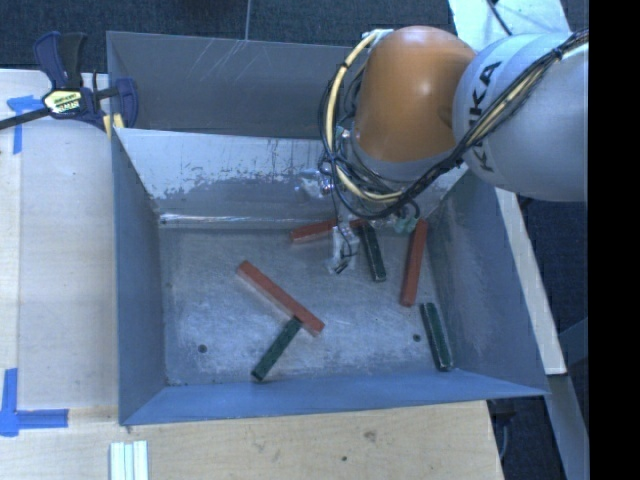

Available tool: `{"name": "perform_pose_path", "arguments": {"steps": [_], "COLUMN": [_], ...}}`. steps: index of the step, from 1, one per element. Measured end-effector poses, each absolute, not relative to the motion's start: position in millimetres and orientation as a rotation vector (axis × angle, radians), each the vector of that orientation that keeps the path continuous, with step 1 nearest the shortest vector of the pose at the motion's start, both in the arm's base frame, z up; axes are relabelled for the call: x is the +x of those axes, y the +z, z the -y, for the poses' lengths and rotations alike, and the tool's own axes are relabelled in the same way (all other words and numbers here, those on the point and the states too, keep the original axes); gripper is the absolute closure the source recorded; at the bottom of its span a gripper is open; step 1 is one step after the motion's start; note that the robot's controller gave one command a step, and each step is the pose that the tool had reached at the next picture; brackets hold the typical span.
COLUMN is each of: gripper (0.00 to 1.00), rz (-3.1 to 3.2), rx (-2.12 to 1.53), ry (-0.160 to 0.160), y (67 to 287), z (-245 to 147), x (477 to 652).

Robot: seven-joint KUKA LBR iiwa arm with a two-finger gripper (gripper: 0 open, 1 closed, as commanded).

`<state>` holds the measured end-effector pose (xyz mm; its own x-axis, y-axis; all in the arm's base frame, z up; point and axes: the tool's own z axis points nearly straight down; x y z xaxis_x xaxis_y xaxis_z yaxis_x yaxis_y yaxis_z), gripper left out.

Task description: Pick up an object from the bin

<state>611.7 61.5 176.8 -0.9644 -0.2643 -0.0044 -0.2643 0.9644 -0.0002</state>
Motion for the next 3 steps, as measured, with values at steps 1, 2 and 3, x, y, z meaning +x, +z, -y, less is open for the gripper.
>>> {"name": "perform_pose_path", "arguments": {"steps": [1, 2, 3], "gripper": [0.00, 0.00, 1.00], "rz": [-3.071, -2.887, -2.886], "rx": [-0.680, -1.228, -1.222], "ry": [0.004, 0.000, 0.001], "y": [82, 70, 72], "z": [-133, -138, -139], "x": [586.1, 605.4, 606.3]}}
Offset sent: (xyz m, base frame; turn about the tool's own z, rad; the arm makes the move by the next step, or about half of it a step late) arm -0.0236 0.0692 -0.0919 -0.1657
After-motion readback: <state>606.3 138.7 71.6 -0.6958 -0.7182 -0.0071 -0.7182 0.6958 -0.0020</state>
